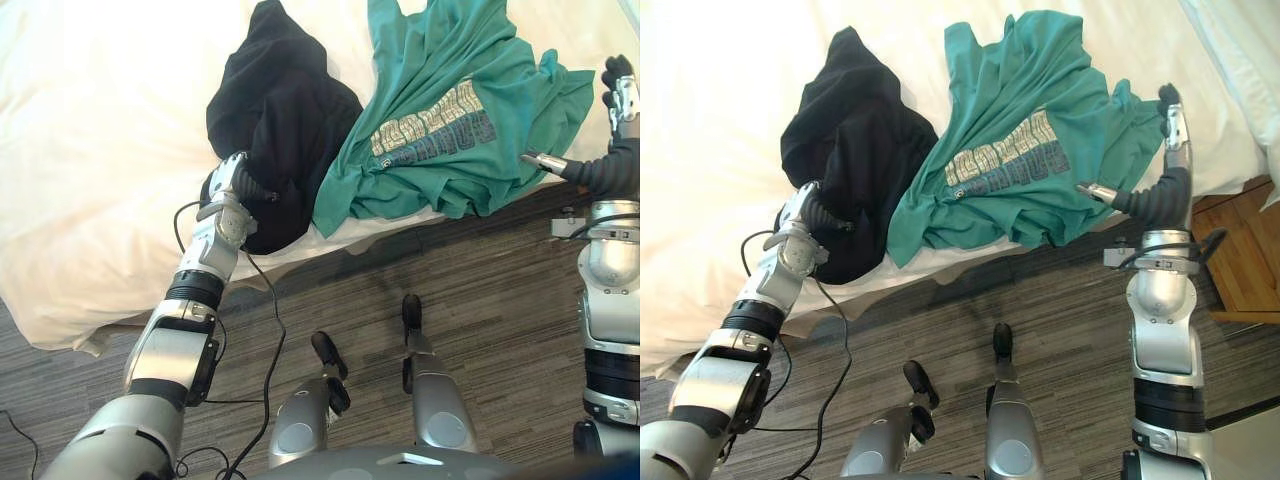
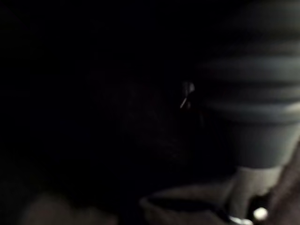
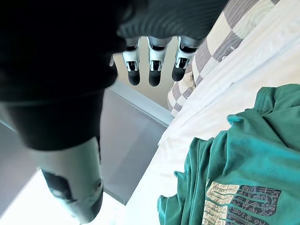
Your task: Tidy the bed and pick cloth on bed and put in laundry
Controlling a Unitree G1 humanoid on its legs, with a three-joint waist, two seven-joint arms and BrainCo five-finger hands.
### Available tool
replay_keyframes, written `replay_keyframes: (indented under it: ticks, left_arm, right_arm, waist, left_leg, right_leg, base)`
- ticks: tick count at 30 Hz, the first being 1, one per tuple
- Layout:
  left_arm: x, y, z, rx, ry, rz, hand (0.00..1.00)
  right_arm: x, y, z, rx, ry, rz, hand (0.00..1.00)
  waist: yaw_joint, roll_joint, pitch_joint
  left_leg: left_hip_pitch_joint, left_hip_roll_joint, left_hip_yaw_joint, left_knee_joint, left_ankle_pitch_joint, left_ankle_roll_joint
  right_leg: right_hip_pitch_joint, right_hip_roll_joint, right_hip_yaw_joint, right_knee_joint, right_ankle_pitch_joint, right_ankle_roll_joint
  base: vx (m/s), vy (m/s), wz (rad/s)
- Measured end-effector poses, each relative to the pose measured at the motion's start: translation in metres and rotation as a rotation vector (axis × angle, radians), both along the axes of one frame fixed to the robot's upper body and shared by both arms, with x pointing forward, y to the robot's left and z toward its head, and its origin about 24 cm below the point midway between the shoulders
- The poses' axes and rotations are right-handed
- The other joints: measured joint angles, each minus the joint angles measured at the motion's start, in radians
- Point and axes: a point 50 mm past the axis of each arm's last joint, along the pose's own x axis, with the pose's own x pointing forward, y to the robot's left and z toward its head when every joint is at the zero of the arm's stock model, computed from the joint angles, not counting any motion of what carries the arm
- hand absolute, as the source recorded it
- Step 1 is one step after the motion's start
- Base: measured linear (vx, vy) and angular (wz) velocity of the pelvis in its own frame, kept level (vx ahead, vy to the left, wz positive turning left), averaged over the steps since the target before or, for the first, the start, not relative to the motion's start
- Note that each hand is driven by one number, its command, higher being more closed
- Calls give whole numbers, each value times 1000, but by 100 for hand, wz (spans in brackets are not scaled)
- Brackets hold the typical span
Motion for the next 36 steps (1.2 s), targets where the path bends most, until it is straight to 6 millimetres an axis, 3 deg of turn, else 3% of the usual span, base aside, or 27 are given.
replay_keyframes:
  ticks: [4, 10, 14, 18, 21, 28, 36]
  left_arm:
    - [-31, -9, -20, -168, 4, -147, 100]
    - [-62, -22, -50, -295, 108, -277, 100]
    - [-102, -27, -107, -333, 385, -294, 100]
    - [-144, -21, -146, -418, 590, -246, 100]
    - [-166, -16, -149, -531, 612, -211, 100]
    - [-181, -15, -140, -724, 578, -189, 100]
    - [-191, -24, -142, -831, 591, -197, 100]
  right_arm:
    - [10, 5, 9, -111, 0, 1, 0]
    - [24, -5, 11, -201, 51, -60, 0]
    - [29, -17, 18, -236, 61, -107, 0]
    - [34, -40, 25, -318, 104, -215, 0]
    - [34, -59, 25, -349, 151, -284, 0]
    - [34, -99, 48, -469, 220, -487, 0]
    - [47, -98, 72, -528, 184, -548, 0]
  waist:
    - [5, 0, 0]
    - [29, 0, 0]
    - [28, 0, 3]
    - [35, 10, 42]
    - [54, 18, 52]
    - [83, 60, 77]
    - [97, 76, 91]
  left_leg:
    - [3, -4, -4, -12, 3, -1]
    - [-7, -6, -18, -13, 4, -1]
    - [-44, -13, -36, -15, 13, 1]
    - [-56, -17, -49, -19, 24, -1]
    - [-86, -22, -57, -31, 35, -1]
    - [-158, -41, -49, -65, 78, 2]
    - [-229, -38, 1, -65, 84, -3]
  right_leg:
    - [0, -1, -3, 0, -4, 7]
    - [-2, -6, -21, 0, -8, 12]
    - [-28, -16, -39, 1, -8, 12]
    - [-34, -25, -56, 6, -8, 12]
    - [-63, -30, -64, 10, -8, 12]
    - [-162, -47, -72, 48, -8, 12]
    - [-261, -47, -49, 75, -6, 12]
  base:
    - [62, 8, 3]
    - [64, 3, 8]
    - [30, 3, 14]
    - [13, 10, 15]
    - [-6, 8, 16]
    - [-2, 11, 7]
    - [11, 4, -6]
